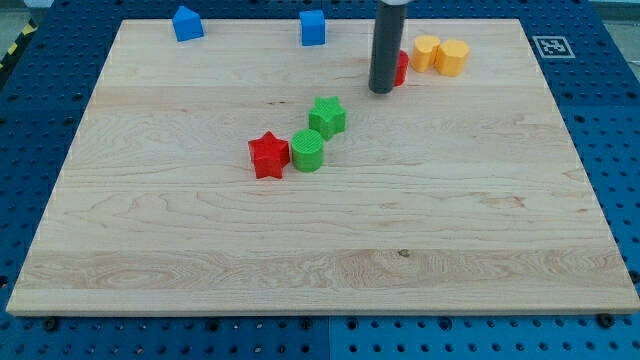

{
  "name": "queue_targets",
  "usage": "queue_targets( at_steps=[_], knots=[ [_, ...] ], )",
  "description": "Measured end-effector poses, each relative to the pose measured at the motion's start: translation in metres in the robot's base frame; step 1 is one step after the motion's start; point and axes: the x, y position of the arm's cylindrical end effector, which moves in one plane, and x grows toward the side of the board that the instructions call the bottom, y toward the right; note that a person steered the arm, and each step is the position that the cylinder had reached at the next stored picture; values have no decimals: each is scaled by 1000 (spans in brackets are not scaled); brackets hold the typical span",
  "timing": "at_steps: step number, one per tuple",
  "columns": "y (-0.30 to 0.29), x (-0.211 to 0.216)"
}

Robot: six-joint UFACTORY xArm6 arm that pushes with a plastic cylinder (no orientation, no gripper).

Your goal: Push the red circle to the top right

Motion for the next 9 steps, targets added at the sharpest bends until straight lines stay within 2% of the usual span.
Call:
queue_targets(
  at_steps=[1,6,8,9],
  knots=[
    [16,0],
    [5,-46],
    [-42,-58],
    [-42,-67]
  ],
)
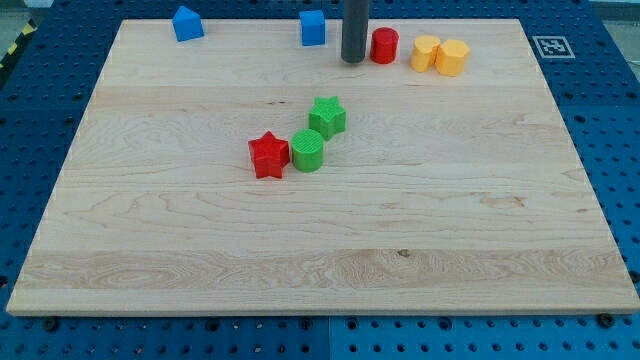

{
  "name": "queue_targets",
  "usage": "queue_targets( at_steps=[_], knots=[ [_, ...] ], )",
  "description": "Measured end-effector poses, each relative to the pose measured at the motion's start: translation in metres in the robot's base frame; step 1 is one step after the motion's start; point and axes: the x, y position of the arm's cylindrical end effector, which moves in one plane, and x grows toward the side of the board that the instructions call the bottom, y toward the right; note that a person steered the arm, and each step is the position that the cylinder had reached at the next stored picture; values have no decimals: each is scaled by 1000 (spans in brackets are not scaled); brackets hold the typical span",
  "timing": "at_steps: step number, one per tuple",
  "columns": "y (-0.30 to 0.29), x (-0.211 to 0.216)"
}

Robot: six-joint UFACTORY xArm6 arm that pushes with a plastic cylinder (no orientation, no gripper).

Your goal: Push the red circle to the top right

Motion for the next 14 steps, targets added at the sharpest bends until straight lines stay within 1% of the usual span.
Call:
queue_targets(
  at_steps=[1,3,4,5,6,9,14],
  knots=[
    [8,0],
    [10,-22],
    [19,-16],
    [19,-1],
    [21,-10],
    [68,-15],
    [95,-46]
  ],
)
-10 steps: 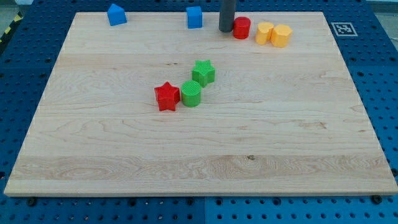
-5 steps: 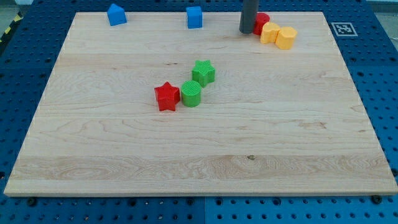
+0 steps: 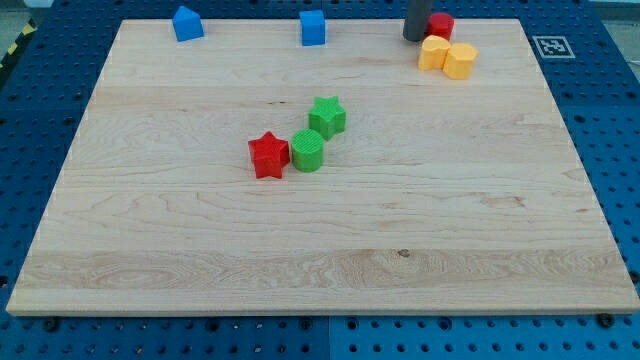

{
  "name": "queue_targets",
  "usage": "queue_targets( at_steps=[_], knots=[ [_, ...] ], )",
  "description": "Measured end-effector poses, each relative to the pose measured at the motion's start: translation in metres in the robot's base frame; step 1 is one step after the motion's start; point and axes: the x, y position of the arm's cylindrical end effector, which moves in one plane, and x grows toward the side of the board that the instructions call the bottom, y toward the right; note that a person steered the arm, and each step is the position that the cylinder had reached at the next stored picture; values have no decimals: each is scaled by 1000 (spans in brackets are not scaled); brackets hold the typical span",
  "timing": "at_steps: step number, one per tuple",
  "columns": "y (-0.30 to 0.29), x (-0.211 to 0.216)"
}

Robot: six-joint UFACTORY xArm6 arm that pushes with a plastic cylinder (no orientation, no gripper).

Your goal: Push the red circle to the top right

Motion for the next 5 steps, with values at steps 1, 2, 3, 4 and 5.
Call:
queue_targets(
  at_steps=[1,2,3,4,5],
  knots=[
    [16,0],
    [39,0],
    [61,0],
    [77,0],
    [88,-2]
  ],
)
